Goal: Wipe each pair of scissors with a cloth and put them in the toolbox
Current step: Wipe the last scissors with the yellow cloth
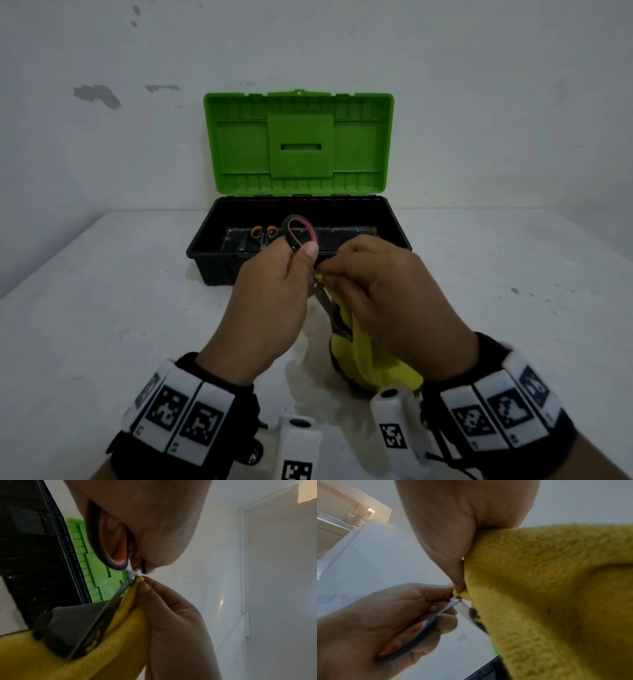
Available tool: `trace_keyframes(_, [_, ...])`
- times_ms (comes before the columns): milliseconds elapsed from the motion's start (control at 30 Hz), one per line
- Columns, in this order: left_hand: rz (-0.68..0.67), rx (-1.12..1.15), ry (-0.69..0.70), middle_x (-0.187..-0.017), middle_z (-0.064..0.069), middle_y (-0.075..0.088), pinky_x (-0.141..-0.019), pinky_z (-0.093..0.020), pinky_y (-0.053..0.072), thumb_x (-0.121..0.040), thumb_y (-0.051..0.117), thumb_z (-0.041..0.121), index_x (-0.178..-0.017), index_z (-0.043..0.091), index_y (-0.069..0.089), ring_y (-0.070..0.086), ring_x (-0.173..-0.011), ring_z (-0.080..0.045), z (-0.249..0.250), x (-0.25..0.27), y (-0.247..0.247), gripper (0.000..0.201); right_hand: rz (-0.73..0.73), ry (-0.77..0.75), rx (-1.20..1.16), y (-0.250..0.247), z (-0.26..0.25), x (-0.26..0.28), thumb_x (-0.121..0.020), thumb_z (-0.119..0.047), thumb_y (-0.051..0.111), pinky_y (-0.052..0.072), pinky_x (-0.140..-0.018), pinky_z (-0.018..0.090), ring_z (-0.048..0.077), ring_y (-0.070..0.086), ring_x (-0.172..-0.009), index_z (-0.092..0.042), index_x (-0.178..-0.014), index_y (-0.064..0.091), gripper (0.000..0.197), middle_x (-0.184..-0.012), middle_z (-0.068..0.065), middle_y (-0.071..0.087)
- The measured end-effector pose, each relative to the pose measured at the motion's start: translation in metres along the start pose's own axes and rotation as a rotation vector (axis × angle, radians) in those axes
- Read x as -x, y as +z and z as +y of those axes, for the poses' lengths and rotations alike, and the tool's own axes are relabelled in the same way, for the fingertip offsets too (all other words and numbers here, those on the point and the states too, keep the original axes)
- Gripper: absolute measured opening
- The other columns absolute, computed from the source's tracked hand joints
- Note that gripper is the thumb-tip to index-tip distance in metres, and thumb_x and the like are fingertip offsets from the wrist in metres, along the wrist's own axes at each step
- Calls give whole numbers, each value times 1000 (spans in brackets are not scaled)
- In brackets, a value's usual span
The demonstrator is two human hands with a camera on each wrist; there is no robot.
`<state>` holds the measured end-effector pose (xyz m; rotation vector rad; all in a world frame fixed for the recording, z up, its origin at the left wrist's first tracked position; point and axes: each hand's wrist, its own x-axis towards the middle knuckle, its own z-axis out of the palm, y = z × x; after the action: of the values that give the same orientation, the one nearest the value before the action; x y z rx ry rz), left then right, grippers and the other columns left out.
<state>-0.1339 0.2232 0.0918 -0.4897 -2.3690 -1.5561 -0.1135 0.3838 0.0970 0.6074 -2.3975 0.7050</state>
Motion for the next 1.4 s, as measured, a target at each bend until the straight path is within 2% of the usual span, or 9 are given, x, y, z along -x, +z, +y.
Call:
trace_keyframes(67, [20, 8, 22, -63, -6, 49, -50, -24, 35, -100, 44, 41, -78, 7, 54, 41, -52, -9, -1, 1, -1, 42, 31, 4, 0, 0, 2, 1, -91, -22, 66, 53, -70, 30, 8, 60, -83, -22, -101, 77, 14, -91, -8, 65])
trace_keyframes(267, [8, 93, 6, -52, 10, 38, -46, -19, 30, -100, 45, 38, -68, 14, 43, 32, -47, -6, -2, 8, 0, 40, 51, 21, 7, -10, 16, 2, -90, -23, 68, 52, -74, 21, 3, 61, -84, -22, -99, 78, 13, -91, -11, 67])
trace_keyframes(500, [-29, 187, -85, -55, 11, 39, -47, -20, 30, -100, 46, 38, -75, 7, 47, 32, -49, -7, -6, 9, -1, 40, 68, 105, 64, -25, 45, 5, -88, -20, 70, 45, -79, 6, 0, 60, -85, -24, -98, 77, 13, -93, -12, 68])
trace_keyframes(633, [-3, 95, -25, -51, 11, 37, -48, -22, 29, -101, 43, 40, -69, 17, 44, 31, -46, -6, -7, 7, -6, 40, 57, 163, 146, -30, 54, 9, -89, -15, 67, 41, -77, 8, 5, 60, -84, -23, -96, 74, 13, -93, -8, 67])
trace_keyframes(767, [-4, 2, 67, -51, 13, 46, -47, -24, 33, -98, 43, 43, -76, 26, 52, 37, -44, -7, -8, 6, -15, 30, 84, 340, 10, -41, 47, 11, -92, -16, 63, 36, -67, 0, -8, 55, -80, -27, -93, 68, 12, -85, -16, 64])
trace_keyframes(933, [-36, -274, 334, -73, 10, 54, -58, -20, 40, -99, 49, 40, -95, 22, 62, 50, -66, -8, -13, 0, -18, 22, -143, 477, -241, -42, 24, 2, -91, -17, 58, 42, -57, 13, 1, 55, -61, -27, -83, 66, 15, -71, -10, 65])
trace_keyframes(1100, [-44, -544, 546, -82, 3, 50, -54, -29, 45, -93, 50, 41, -87, 14, 65, 52, -67, -16, -22, -5, -22, 31, -281, 632, -470, -27, 2, -7, -95, -23, 51, 55, -81, 40, 14, 68, -80, -24, -79, 76, 30, -80, -4, 73])
trace_keyframes(1267, [-45, -694, 659, -77, -2, 52, -46, -33, 44, -91, 56, 37, -84, 12, 72, 51, -65, -18, -24, -5, -28, 31, -353, 816, -606, -14, -7, -9, -89, -60, 52, 52, -84, 36, 14, 67, -76, -15, -69, 76, 55, -64, -3, 70])
trace_keyframes(1400, [-57, -684, 705, -74, -4, 49, -44, -36, 44, -93, 55, 32, -81, 9, 72, 46, -61, -18, -31, -1, -25, 30, -353, 886, -864, -9, -7, -5, -85, -38, 68, 52, -79, 37, 17, 66, -67, 0, -83, 76, 38, -64, 6, 69])
